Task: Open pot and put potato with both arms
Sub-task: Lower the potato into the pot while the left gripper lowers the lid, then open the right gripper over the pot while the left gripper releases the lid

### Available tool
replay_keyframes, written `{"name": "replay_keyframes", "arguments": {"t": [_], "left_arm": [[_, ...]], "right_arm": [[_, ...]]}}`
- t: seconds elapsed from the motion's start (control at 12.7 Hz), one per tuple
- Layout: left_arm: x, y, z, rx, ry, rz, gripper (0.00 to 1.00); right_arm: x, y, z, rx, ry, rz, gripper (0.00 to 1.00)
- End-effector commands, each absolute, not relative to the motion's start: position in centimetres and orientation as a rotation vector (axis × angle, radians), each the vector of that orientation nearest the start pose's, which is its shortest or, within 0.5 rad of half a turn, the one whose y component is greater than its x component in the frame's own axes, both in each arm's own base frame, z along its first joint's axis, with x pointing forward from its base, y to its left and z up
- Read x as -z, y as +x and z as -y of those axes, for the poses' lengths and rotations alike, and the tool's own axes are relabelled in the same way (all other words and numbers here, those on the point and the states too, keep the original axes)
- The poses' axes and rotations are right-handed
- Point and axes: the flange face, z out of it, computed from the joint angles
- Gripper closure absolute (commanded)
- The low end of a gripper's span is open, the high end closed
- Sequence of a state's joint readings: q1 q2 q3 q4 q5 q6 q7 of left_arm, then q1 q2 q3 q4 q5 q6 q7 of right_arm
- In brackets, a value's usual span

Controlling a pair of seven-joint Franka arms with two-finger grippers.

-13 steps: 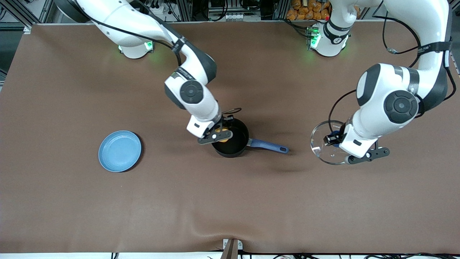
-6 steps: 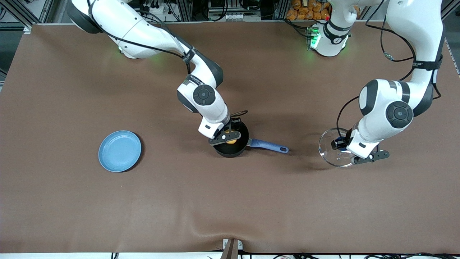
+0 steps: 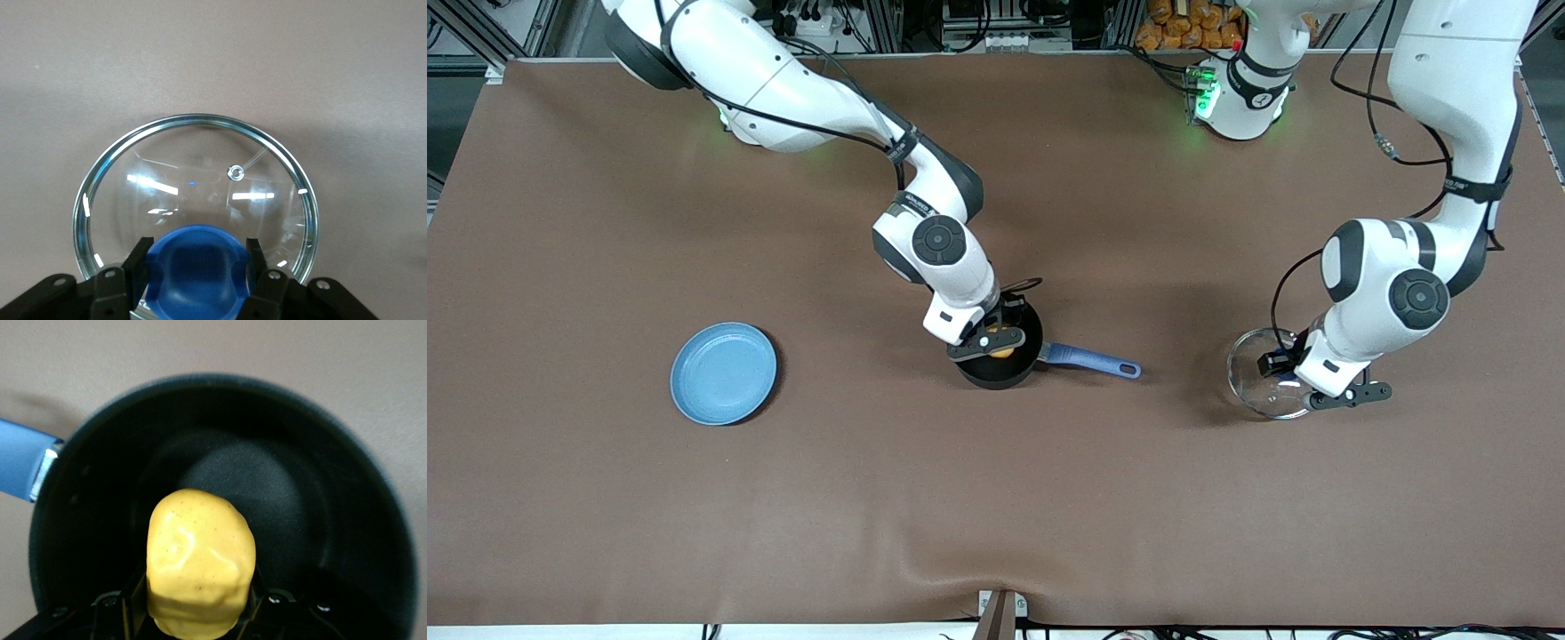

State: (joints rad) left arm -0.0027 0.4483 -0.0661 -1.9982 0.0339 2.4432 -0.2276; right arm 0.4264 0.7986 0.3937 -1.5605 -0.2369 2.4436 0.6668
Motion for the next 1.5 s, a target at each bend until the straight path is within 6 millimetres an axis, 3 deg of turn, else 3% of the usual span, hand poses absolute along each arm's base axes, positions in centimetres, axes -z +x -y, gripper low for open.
{"name": "replay_keyframes", "arguments": {"t": [0.0,0.31,0.39,0.55,0.71,0.94,1.02,1.1,1.18,1.26,1.42], "left_arm": [[-22.4,60.6,4.2,0.034,-3.152,0.178,1.0],[-22.0,60.7,3.4,0.044,-3.155,0.15,1.0],[-22.0,60.7,3.3,0.044,-3.154,0.149,0.8],[-22.3,60.9,3.5,0.053,-3.155,0.145,0.0],[-23.5,61.2,3.5,0.087,-3.156,0.144,0.0],[-29.7,61.5,4.0,0.175,-3.149,0.151,0.0],[-32.7,61.6,4.5,0.163,-3.149,0.142,0.0],[-35.6,62.1,5.0,0.135,-3.147,0.135,0.0],[-38.6,62.6,5.0,0.08,-3.141,0.138,0.0],[-41.5,63.0,5.0,0.028,-3.135,0.159,0.0],[-47.6,62.9,6.1,-0.05,-3.128,0.16,0.0]], "right_arm": [[-20.3,52.1,-50.2,0.104,-2.953,0.277,0.95],[-19.9,52.5,-50.1,0.11,-2.947,0.262,0.95],[-19.9,52.6,-50.5,0.119,-2.939,0.263,0.95],[-20.1,52.6,-50.9,0.126,-2.933,0.267,0.95],[-20.1,52.7,-50.9,0.126,-2.931,0.263,0.95],[-19.4,52.5,-51.2,0.132,-2.918,0.249,0.91],[-19.4,52.6,-51.1,0.132,-2.918,0.249,0.77],[-19.4,52.6,-51.1,0.131,-2.919,0.249,0.45],[-19.4,52.9,-50.7,0.131,-2.921,0.245,0.29],[-19.7,53.2,-50.5,0.134,-2.921,0.242,0.17],[-20.3,53.7,-50.1,0.144,-2.924,0.244,0.05]]}}
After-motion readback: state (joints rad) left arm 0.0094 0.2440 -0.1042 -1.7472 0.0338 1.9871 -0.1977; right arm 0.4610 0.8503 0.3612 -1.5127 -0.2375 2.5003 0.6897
